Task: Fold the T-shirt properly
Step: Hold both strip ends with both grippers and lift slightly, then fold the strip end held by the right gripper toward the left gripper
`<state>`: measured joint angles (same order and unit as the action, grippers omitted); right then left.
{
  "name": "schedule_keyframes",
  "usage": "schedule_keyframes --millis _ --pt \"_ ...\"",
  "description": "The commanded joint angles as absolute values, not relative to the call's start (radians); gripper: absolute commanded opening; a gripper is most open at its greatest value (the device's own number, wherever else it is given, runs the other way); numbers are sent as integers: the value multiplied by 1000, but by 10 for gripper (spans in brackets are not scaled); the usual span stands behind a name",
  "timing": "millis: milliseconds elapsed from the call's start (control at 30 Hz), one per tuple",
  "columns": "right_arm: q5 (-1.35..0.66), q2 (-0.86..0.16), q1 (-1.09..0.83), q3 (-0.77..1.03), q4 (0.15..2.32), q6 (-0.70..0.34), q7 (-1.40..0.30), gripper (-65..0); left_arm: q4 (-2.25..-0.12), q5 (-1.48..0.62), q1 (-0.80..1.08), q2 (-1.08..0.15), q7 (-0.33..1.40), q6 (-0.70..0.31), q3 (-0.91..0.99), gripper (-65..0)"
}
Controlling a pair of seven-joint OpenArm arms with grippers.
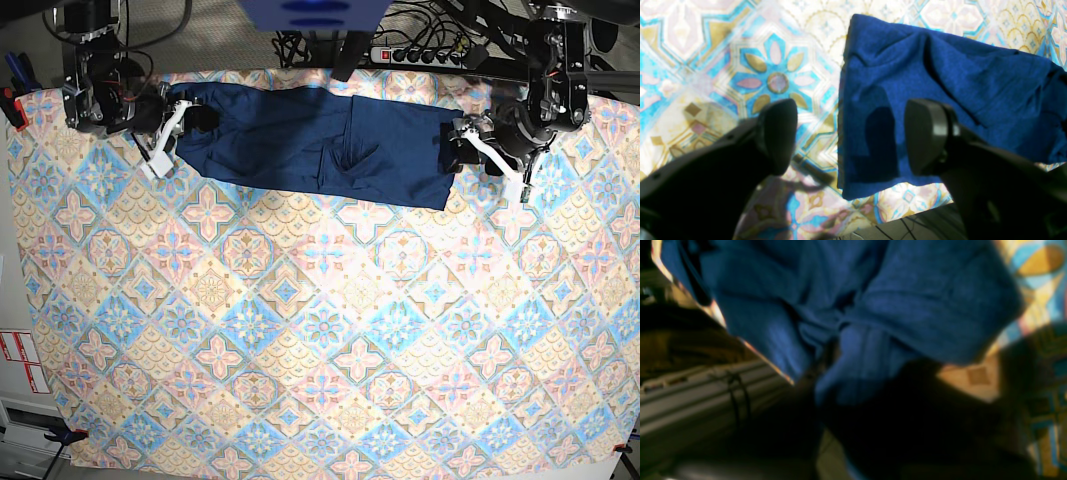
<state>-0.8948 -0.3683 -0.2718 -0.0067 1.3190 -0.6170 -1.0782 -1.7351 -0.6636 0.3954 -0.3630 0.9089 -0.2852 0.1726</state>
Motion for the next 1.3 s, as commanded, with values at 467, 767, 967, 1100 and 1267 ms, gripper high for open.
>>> schedule_keyframes --millis 467,767,967,1100,1267 --pt "-885 -406 -42 174 1176 -618 -1136 -648 -1759 -677 392 -309 892 -291 180 -185" --pt "-888 -424 35 174 1184 -618 -1205 -648 -1787 -677 392 -272 892 -291 185 -185" --pt "-889 -367 -27 171 1438 -618 -1288 -648 -1787 -677 392 -277 892 -291 186 -185" --pt "-889 -325 -54 54 1581 -618 -1291 -648 -1787 -677 392 -277 892 -291 186 -185" --pt "-889 -263 -90 -94 1682 -618 -1291 -648 -1787 -676 392 -278 892 -291 186 -185"
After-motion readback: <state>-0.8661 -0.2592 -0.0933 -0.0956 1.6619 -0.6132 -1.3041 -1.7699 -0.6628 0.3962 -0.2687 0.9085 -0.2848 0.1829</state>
